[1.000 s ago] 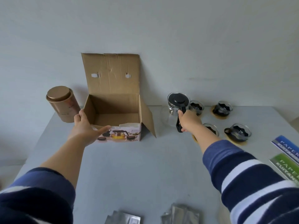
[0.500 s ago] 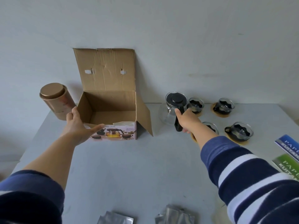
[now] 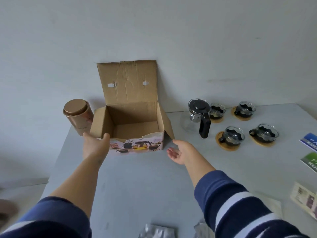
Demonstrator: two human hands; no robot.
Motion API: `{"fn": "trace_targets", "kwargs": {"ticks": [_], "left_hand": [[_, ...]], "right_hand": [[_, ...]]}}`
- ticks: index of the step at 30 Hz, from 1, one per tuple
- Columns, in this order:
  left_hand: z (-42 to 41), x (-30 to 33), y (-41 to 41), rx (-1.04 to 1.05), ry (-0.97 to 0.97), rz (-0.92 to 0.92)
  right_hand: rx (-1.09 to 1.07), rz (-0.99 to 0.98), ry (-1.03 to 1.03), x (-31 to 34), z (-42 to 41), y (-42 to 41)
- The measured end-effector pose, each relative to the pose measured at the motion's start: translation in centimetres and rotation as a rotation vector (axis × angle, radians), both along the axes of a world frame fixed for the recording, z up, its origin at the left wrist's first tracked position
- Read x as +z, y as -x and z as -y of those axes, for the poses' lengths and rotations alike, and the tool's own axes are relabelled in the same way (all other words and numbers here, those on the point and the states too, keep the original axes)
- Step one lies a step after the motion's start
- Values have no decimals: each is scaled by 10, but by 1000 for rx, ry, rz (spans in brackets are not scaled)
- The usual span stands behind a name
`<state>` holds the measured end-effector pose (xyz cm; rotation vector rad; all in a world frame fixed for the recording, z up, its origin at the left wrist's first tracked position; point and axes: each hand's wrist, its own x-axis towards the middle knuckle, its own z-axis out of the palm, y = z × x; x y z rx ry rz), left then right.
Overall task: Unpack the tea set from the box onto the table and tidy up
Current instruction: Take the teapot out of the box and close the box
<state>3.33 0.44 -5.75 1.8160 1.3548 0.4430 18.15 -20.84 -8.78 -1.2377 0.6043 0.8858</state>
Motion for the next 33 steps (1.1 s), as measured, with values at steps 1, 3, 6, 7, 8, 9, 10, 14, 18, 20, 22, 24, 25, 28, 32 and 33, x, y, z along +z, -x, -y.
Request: {"fn": "trace_targets", "kwargs": {"ticks": [1, 3, 6, 7, 8, 9, 10, 14, 18, 20, 22, 24, 25, 28, 32, 33], "left_hand": [[-1, 1, 3, 16, 12, 52], [-4, 6, 9, 19, -43, 108], [-6, 16, 16, -23, -212, 95], [-7, 18, 17, -48, -247, 61], [-10, 19, 18, -82, -268, 18], [-12, 18, 19, -130, -285, -17], [-14, 15, 20, -193, -306, -29], [-18, 1, 24, -466, -333, -18], [-14, -6, 21, -572, -321, -134], [-14, -8, 18, -605, -348, -193], [-16, -9, 16, -616, -381, -226], [-16, -9, 15, -614, -398, -220], [-16, -10, 15, -605, -400, -211], [-15, -13, 14, -564, -426, -217], [-13, -15, 14, -549, -475, -230], [-14, -16, 14, -551, -478, -222]], "right_hand": [[-101, -29, -83, 1, -2, 0], [-228, -49, -176, 7, -4, -2], [-286, -11, -191, 18, -7, -4], [-283, 13, -178, 20, -8, -3], [-285, 46, -169, 24, -9, -2], [-293, 91, -166, 30, -11, 2], [-323, 145, -184, 35, -12, 5], [-322, 515, -252, 64, -31, 20], [127, 1177, 193, 73, -53, 37], [360, 1401, 369, 67, -61, 42], [508, 1538, 506, 61, -65, 46], [653, 1532, 609, 54, -70, 45], [738, 1477, 668, 52, -73, 43], [920, 1306, 792, 59, -85, 32], [619, 1156, 663, 81, -107, -3], [540, 1097, 593, 87, -112, -13]]}}
